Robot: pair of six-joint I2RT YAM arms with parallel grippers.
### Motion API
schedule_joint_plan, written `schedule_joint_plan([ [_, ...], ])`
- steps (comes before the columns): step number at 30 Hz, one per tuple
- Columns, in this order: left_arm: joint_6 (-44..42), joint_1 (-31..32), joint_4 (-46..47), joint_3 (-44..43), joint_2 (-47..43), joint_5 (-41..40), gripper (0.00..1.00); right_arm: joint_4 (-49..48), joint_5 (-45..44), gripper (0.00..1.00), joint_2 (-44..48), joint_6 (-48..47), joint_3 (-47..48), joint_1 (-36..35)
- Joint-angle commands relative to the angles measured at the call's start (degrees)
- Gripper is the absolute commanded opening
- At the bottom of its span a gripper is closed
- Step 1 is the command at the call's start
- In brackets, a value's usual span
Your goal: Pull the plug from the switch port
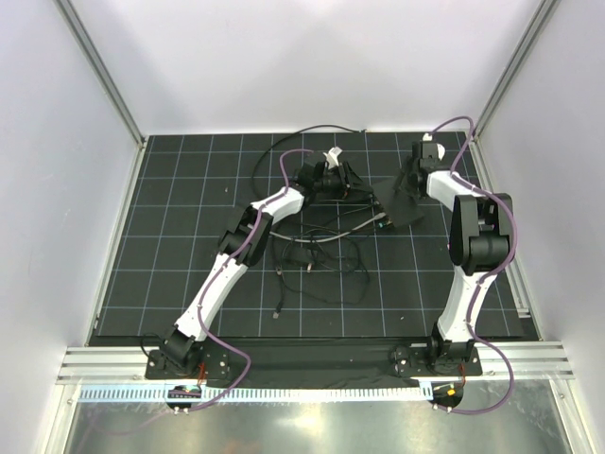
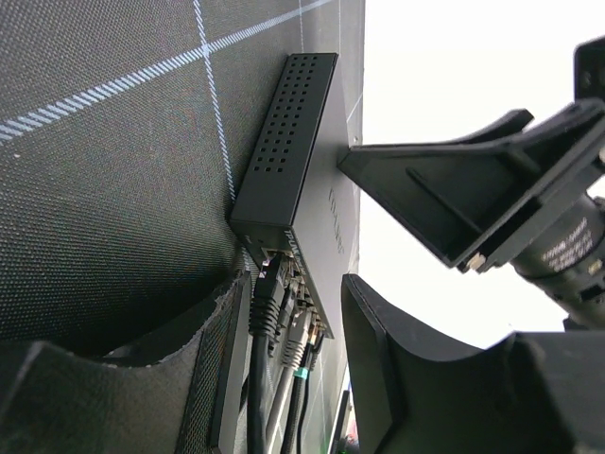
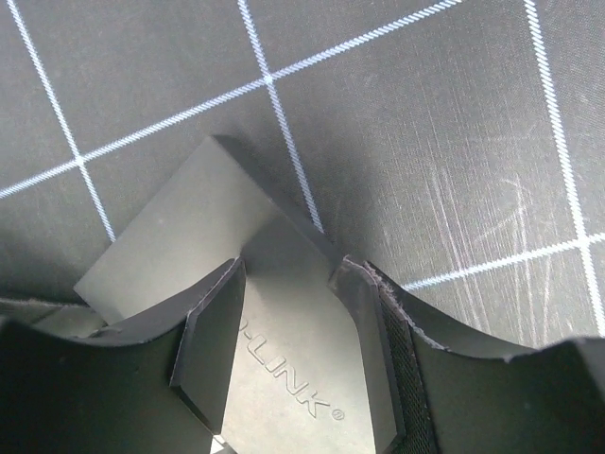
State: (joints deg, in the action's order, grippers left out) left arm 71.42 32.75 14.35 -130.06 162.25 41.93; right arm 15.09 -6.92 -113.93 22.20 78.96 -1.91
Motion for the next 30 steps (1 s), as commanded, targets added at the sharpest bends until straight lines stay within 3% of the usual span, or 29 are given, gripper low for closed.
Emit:
schedule_joint_plan([
  [1, -3.13, 0.65, -3.63, 0.6, 3.07, -1.41, 0.48, -5.94, -0.56, 0.56, 7.04, -1.8, -3.62, -2.04],
  [11, -2.77, 0.65, -3.27, 0.51, 3.16, -1.06, 0.49, -2.18, -2.05, 0.52, 6.97, -3.12, -1.44, -3.45],
  [14, -2.25, 0.65, -2.57, 0.42, 3.42, -0.89, 0.5, 1.95, -1.26, 0.43, 4.43, -2.77, 1.11, -3.54],
  [15, -2.07, 0.65, -2.31, 0.16, 3.68, -0.71, 0.5, 2.22, -0.12, 0.35, 3.81, -2.51, 1.28, -3.54],
  [17, -1.81, 0.65, -2.31, -0.19, 4.03, -0.36, 0.5, 2.14, 0.85, 0.29, 2.67, -1.81, 1.29, -3.54],
  [18, -1.72, 0.73, -2.22, -0.28, 4.21, -0.27, 0.5, 2.31, 1.29, 0.19, 2.4, -1.81, 1.37, -3.45],
  [21, -1.72, 0.65, -2.31, -0.28, 4.21, -0.18, 0.5, 2.84, 1.56, 0.09, 1.78, -1.89, 1.72, -3.54],
  [26, -1.72, 0.73, -2.31, -0.28, 4.21, 0.08, 0.49, 3.98, 1.12, 0.01, 0.64, -1.81, 2.34, -3.71],
  [30, -1.72, 0.82, -2.31, -0.46, 4.21, 0.25, 0.49, 5.03, 0.77, 0.01, -0.85, -1.89, 3.3, -3.98],
])
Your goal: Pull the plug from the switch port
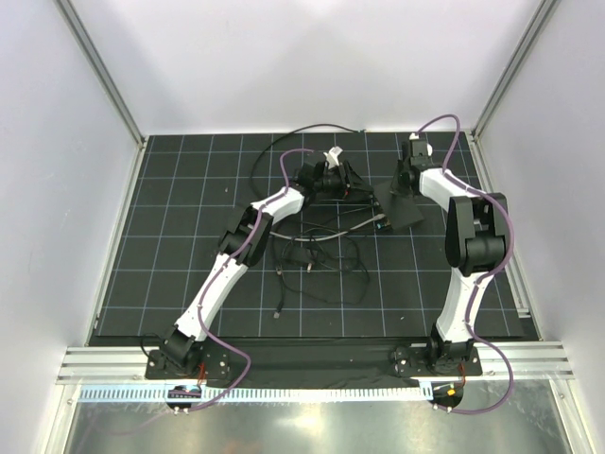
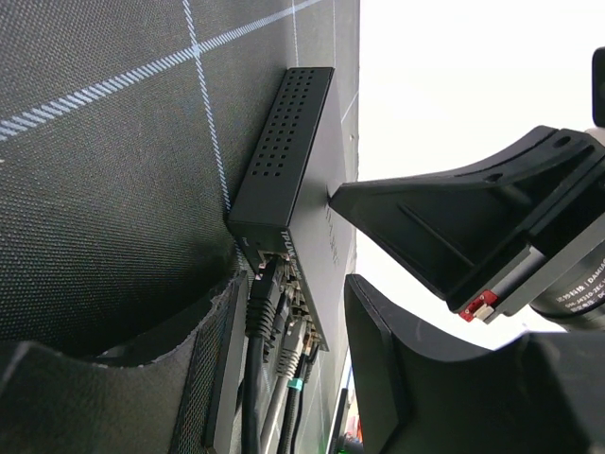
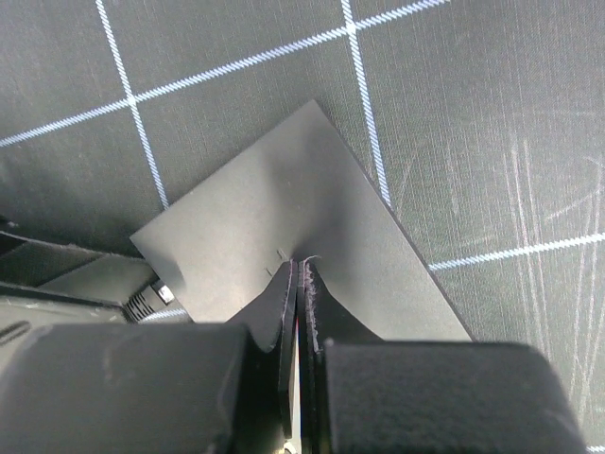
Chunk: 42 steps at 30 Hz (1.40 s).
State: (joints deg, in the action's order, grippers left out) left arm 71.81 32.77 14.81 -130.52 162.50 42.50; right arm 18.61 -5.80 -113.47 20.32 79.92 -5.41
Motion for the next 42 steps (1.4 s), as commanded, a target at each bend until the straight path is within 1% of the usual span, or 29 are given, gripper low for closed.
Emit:
schedule_joint_plan([
  [1, -2.11, 0.89, -2.77, 0.0, 4.06, -0.31, 0.49, 1.43, -0.26, 0.01, -1.84, -0.01, 2.52, -0.57],
  [3, -2.2, 0.89, -2.68, -0.09, 4.06, -0.05, 0.49, 1.87, 0.0, 0.01, -2.45, 0.25, 2.78, -0.57],
  [7, -2.29, 0.89, -3.03, -0.7, 4.67, 0.39, 0.55, 2.75, 0.09, 0.01, -3.86, 0.25, 4.01, -0.48],
  [10, -1.76, 0.89, -3.3, -1.93, 5.64, 1.27, 0.55, 2.92, 0.18, 0.01, -4.21, 0.34, 4.1, -0.57],
  [14, -2.37, 0.8, -4.17, -2.11, 5.82, 2.32, 0.51, 3.01, 0.44, 0.01, -4.39, 0.34, 4.37, -0.57],
  [17, -4.22, 0.8, -5.84, -1.84, 5.11, 2.58, 0.46, 3.01, 0.44, 0.01, -4.57, 0.25, 4.45, -0.48],
  [22, -9.05, 0.71, -11.11, -4.65, 5.46, 2.94, 0.47, 2.92, 0.97, 0.01, -5.36, 0.25, 4.72, -0.57],
  [23, -9.41, 0.71, -11.29, -4.74, 5.38, 3.03, 0.46, 2.84, 1.06, 0.01, -5.44, 0.25, 4.81, -0.48],
  [24, -10.97, 0.97, -12.34, -5.09, 5.29, 2.77, 0.43, 2.83, 1.06, 0.01, -5.71, 0.42, 4.72, -0.65],
  [27, -12.4, 1.06, -13.41, -5.89, 5.03, 3.64, 0.45, 2.22, 0.97, 0.01, -5.71, 0.95, 4.81, -0.65],
  [28, -12.05, 0.98, -13.05, -5.45, 4.76, 3.82, 0.45, 0.39, 0.45, 0.01, -5.1, 1.56, 3.33, -0.65],
  [30, -11.52, 0.54, -10.43, -0.11, 2.13, 2.33, 0.46, -0.68, -2.7, 0.01, -2.29, 1.92, 1.91, -0.65],
  [32, -11.17, -0.08, -7.09, 5.16, -0.85, 0.13, 0.47, -0.07, -5.87, 0.01, 0.77, 1.39, 0.77, -0.48],
  [33, -11.6, -0.17, -6.73, 6.06, -1.65, -0.48, 0.47, 0.19, -8.24, 0.01, 1.75, 1.31, -0.19, -0.22],
  [35, -14.06, -0.43, -8.73, 6.07, -2.44, -1.98, 0.49, 0.9, -8.52, 0.01, 3.42, 1.65, -1.08, 1.19],
  [38, -15.38, -0.52, -10.23, 3.79, -2.36, -2.07, 0.52, 1.96, -5.9, 0.01, 5.01, 2.62, -3.01, 2.42],
  [41, -15.47, -0.43, -11.46, 0.27, -0.78, -0.24, 0.57, 2.13, -2.82, 0.01, 7.46, 4.63, -7.13, 2.33],
  [42, -15.65, -0.43, -11.73, -0.26, -0.6, 0.3, 0.58, 1.26, -2.03, 0.01, 9.82, 5.17, -10.1, 2.42],
])
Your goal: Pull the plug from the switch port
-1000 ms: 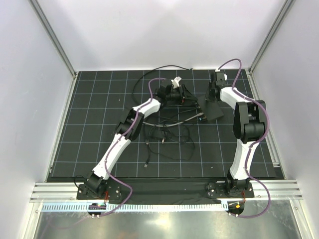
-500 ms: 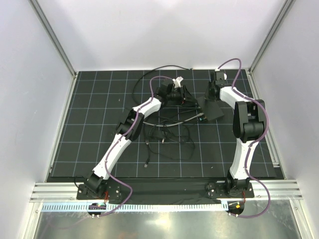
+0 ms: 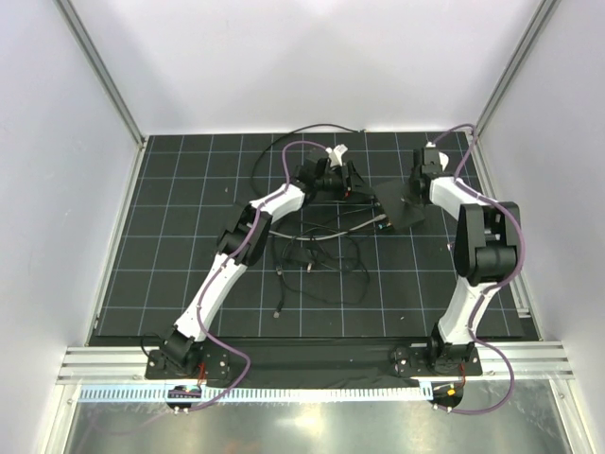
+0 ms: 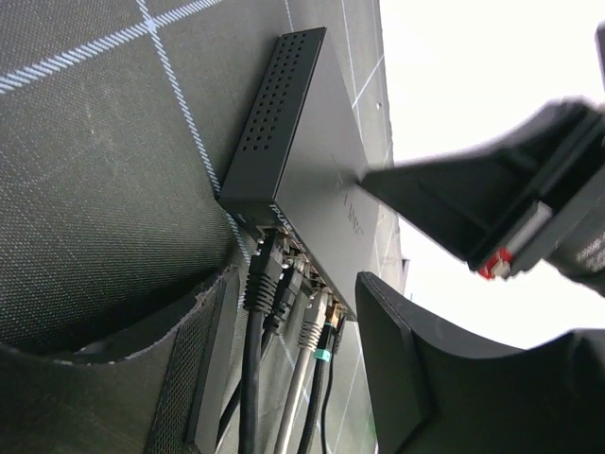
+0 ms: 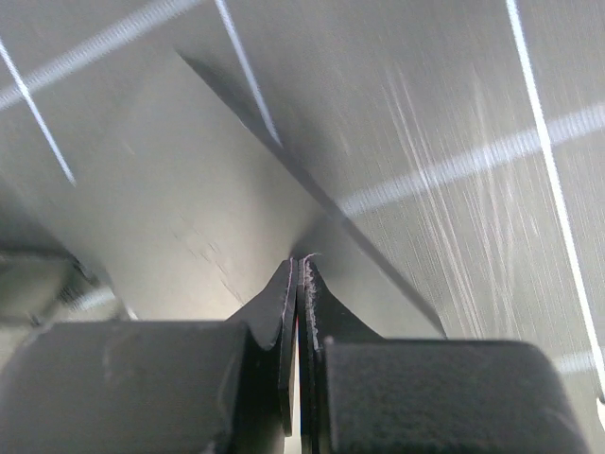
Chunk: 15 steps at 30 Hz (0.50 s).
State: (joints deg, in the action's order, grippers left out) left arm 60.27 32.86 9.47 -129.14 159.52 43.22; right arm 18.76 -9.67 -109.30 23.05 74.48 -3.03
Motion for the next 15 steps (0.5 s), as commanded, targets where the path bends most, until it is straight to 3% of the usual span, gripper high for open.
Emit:
schedule_joint_plan([
  [1, -4.28, -0.61, -6.75, -1.9, 2.46, 0.1, 0.58, 0.75, 2.2, 0.01, 7.33, 3.14, -6.08, -0.14],
  [3, -5.07, -0.61, -7.28, -1.38, 2.2, 1.16, 0.58, 0.74, 1.85, 0.08, 10.05, 4.02, -9.24, -0.4],
  [15, -6.75, -0.61, -7.72, 0.74, 1.4, 4.41, 0.55, 3.47, 0.26, 0.2, 25.27, 12.8, -18.4, 2.14],
])
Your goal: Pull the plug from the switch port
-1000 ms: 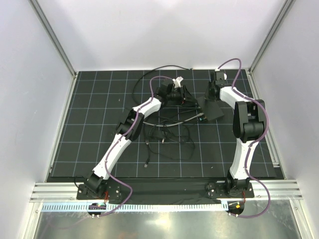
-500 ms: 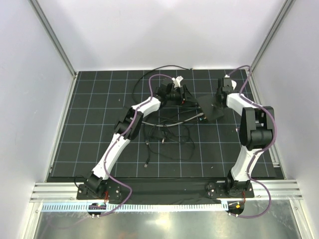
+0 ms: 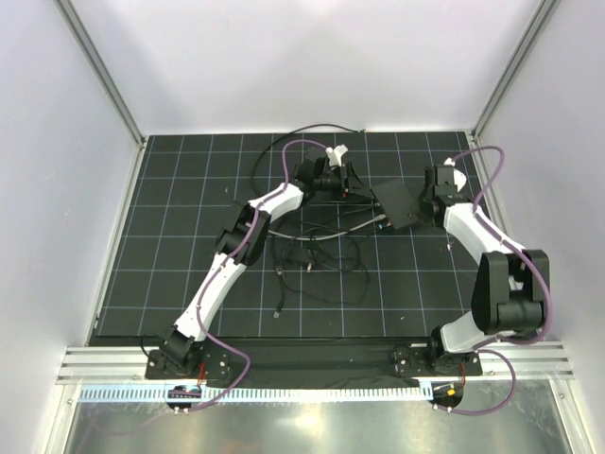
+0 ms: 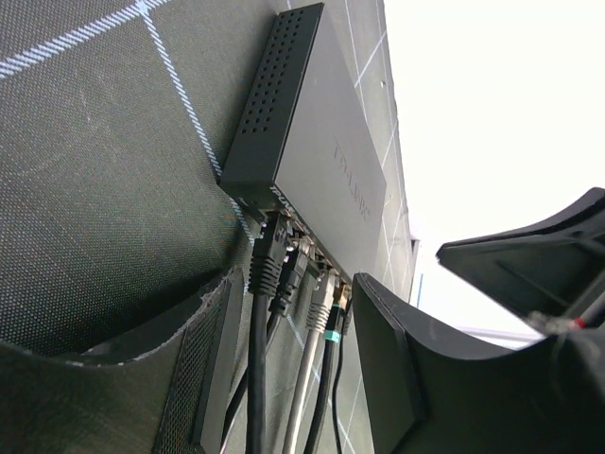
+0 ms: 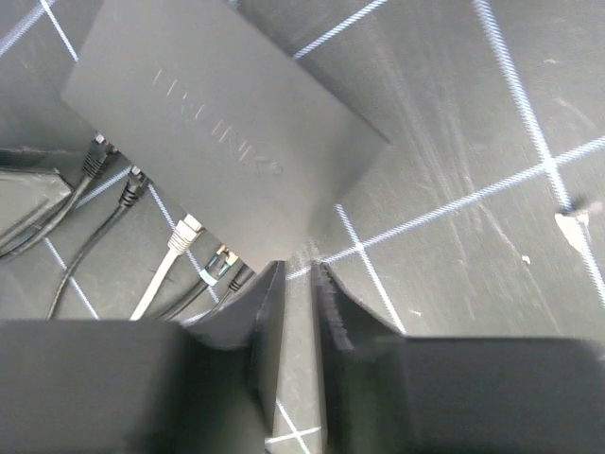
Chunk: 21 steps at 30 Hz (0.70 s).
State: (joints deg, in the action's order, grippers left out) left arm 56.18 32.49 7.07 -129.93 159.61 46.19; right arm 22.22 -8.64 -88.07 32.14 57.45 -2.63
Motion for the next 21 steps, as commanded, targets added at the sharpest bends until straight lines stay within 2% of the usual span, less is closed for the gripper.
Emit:
schedule_joint_plan([
  [1, -2.31, -0.23, -4.96, 1.52, 1.4, 1.79, 0.55, 0.02, -0.24, 0.27, 4.31, 4.07, -1.64, 1.93],
  [4, 0.4, -0.23, -1.56, 1.96, 2.02, 3.02, 0.55, -1.82, 1.78, 0.39, 4.84, 6.43, -3.83, 4.3],
  [7, 4.97, -0.06, 4.24, 2.93, 2.72, 4.6, 0.55, -5.42, 3.11, 0.45, 4.05, 8.72, -6.21, 5.09],
  [14, 4.55, 0.47, 3.56, 2.75, 3.16, 4.78, 0.54, -15.26, 6.44, 0.47, -0.34, 11.1, -11.21, 7.29],
  [18, 4.2, 0.56, 2.69, 2.49, 3.43, 4.43, 0.53, -21.95, 5.22, 0.47, -0.61, 11.28, -14.73, 7.47],
  [21, 2.27, 0.73, -0.73, 1.87, 3.16, 3.38, 0.53, -26.17, 5.92, 0.48, -1.31, 11.1, -16.23, 8.78],
])
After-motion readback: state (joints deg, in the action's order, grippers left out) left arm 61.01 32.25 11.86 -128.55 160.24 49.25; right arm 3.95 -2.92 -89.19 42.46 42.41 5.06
